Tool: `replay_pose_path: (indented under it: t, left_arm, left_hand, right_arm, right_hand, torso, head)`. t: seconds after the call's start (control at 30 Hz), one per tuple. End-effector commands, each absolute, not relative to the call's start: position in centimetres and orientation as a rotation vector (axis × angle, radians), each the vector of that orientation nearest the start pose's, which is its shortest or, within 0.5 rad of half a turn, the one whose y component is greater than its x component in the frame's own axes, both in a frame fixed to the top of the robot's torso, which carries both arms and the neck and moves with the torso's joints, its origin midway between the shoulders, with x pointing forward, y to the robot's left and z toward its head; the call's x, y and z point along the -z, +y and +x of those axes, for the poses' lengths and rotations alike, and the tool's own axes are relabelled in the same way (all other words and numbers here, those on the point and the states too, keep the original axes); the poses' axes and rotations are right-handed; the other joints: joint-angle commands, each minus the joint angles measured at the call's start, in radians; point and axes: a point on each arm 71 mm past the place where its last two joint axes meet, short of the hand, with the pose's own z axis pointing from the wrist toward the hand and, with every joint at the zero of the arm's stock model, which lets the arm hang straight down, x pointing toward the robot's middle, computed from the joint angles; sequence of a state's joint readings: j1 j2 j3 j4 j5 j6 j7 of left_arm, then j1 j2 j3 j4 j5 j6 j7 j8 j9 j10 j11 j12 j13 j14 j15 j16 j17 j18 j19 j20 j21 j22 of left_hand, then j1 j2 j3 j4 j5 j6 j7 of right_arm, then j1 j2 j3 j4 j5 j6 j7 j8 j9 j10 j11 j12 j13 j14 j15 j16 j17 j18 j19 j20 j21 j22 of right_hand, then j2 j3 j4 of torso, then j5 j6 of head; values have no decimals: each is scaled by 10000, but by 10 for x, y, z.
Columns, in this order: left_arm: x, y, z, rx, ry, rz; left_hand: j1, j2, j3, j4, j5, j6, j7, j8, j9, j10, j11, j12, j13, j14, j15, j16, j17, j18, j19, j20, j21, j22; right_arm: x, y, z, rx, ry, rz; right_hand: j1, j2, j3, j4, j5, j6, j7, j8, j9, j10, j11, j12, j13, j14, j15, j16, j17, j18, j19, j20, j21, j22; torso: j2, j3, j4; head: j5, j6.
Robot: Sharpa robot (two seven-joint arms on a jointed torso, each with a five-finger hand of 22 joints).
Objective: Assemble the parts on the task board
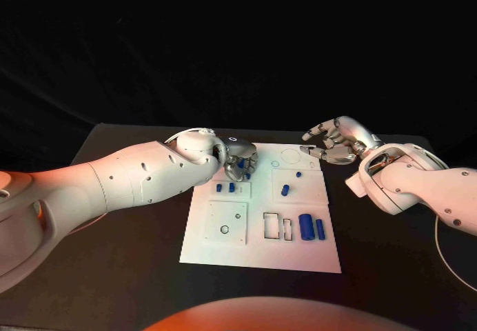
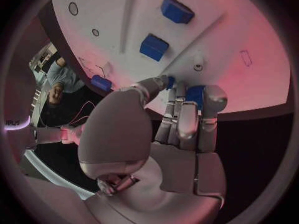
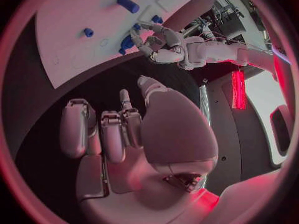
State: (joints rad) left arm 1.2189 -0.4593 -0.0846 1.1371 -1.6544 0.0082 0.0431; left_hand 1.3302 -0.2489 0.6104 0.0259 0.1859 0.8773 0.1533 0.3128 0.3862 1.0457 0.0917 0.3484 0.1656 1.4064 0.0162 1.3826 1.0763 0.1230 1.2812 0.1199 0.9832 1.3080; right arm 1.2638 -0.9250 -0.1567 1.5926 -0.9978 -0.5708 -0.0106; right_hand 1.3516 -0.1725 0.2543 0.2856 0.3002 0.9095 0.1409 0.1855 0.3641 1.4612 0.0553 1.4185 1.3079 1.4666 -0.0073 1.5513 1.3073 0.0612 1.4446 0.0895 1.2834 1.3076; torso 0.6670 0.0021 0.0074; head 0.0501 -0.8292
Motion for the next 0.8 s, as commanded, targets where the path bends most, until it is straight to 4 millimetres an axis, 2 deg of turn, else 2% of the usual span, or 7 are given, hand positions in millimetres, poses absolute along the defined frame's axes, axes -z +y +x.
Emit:
replay_pose_path:
  t: [0.03, 0.33, 0.5, 0.8]
  left_arm:
    - [229, 95, 526, 6104, 18757, 6250]
    - [229, 94, 525, 6130, 18833, 6242]
    - [229, 95, 526, 6034, 18841, 6162]
    - [228, 96, 527, 6139, 18631, 6042]
  left_hand:
    - [-52, 52, 69, -34, -38, 15, 16, -28, 7, -22, 8, -53, -17, 79, 32, 74, 66, -71, 79, 36, 124, 703]
    - [39, 254, 215, -165, -58, 449, -69, 110, 109, 329, -72, -102, -55, 203, -23, 188, 188, -99, 209, 13, 372, 850]
    - [167, 489, 377, -322, -305, 804, -168, 191, 190, 720, -201, -162, -58, 359, -137, 301, 388, -158, 402, -84, 721, 1018]
    - [192, 551, 454, -384, -397, 857, -170, 169, 201, 798, -216, -242, -71, 370, -156, 297, 359, -164, 418, -114, 751, 1053]
  right_arm:
    - [181, -231, 472, -8157, 15802, 2882]
    - [182, -231, 472, -8164, 15819, 2876]
    - [182, -231, 472, -8167, 15823, 2870]
    - [181, -231, 472, -8162, 15817, 2868]
  right_hand:
    - [-103, 21, 74, -7, 32, 2, -49, 56, 15, -33, -26, 2, 1119, 865, -98, -49, 1884, 52, -23, -4, -21, 1310]
    - [-103, 21, 74, -7, 32, 2, -49, 56, 15, -33, -26, 2, 1119, 865, -98, -49, 1884, 52, -23, -4, -21, 1310]
    - [-110, 9, 102, -13, 29, 30, -57, 78, 31, -18, -32, 18, 1133, 867, -104, -48, 1890, 49, -16, -7, -12, 1317]
    - [-110, 9, 102, -13, 29, 30, -57, 78, 31, -18, -32, 18, 1133, 867, -104, -48, 1890, 49, -16, -7, -12, 1317]
  torso:
    - [3, 0, 0]
    - [5, 0, 1]
    - [1, -1, 0]
    - [0, -4, 3]
  head:
    - [-7, -15]
    - [-17, -32]
    - [-9, -39]
    - [-6, -34]
